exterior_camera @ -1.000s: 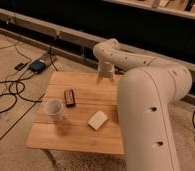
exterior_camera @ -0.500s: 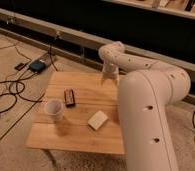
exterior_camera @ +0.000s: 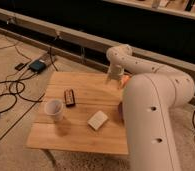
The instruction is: Drag the pepper across the table
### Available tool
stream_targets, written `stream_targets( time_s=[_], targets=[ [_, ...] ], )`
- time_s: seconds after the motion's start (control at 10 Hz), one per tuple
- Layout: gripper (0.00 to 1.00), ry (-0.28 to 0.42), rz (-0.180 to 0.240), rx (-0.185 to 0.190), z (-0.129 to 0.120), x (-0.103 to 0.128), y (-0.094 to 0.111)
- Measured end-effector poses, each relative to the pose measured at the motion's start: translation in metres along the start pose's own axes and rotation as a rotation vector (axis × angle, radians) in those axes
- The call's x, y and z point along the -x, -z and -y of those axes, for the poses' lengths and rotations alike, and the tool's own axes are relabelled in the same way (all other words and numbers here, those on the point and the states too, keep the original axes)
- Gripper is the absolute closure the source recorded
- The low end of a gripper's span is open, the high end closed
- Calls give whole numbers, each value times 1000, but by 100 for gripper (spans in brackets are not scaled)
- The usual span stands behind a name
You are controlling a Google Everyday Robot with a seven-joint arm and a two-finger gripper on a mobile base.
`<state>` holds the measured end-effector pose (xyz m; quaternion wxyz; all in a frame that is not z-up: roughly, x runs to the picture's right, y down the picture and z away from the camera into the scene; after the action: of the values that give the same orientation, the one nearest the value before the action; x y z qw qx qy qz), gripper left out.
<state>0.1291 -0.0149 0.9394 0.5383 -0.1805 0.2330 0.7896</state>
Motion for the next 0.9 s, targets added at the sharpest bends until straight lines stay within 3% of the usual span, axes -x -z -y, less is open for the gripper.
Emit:
stream_targets(
  time_s=[0.4, 0.9],
  targets=[
    [35, -30, -23, 11, 13, 9, -30],
    [35, -50, -47, -16, 22, 31, -50]
  ],
)
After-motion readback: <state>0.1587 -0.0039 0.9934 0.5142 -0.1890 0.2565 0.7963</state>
